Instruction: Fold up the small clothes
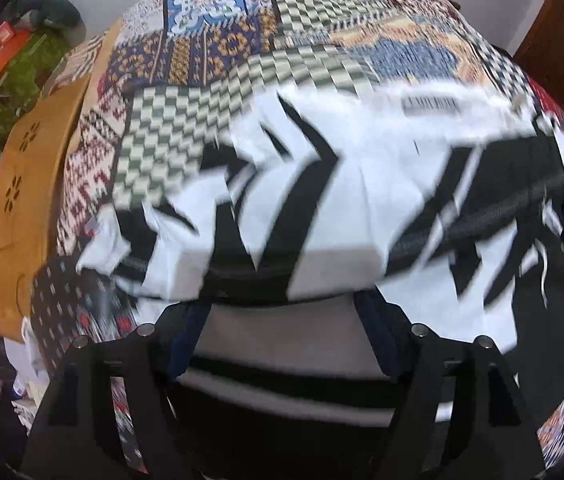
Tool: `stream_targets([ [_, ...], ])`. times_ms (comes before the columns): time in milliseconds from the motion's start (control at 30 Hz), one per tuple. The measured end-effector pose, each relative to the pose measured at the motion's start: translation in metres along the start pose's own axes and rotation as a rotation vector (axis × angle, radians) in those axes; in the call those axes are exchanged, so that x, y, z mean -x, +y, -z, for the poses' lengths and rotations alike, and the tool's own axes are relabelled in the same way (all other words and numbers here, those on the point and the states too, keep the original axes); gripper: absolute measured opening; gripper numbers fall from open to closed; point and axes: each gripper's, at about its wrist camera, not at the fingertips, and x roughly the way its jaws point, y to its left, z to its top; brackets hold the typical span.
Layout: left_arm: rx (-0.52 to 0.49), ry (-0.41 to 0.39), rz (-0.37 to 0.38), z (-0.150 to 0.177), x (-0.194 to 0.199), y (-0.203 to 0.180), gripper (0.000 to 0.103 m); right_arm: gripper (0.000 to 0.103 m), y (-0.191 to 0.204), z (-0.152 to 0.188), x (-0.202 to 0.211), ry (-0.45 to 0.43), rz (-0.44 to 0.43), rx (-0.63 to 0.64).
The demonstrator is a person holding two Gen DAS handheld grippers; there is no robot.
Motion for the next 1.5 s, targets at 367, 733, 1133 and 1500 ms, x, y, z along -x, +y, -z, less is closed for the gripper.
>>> stream_targets([
  [367, 0.166, -0.160, -0.081, -0.084, 0.020, 0.056, 0.073, 0.038, -0.047, -0.074, 0.024, -0.176, 0.017, -0.127],
  [733, 0.180, -0.104, -0.033, -0.037, 0.011, 0.076, 0.075, 0.053, -0.055, -0.037, 0.045, -0.219, -0.028, -0.147],
  [1133, 0.278, -0.029, -0.235, -0.021, -0.038, 0.126, 0.075, 0.053, -0.138, -0.025, 0.015, -0.130, 0.244, -0.292],
  [1500, 0.119, -0.208, -0.046, -0.015, 0.050, 0.045, 0.077, 0.053, -0.020, -0.035, 0.066, -0.268, 0.059, -0.034],
])
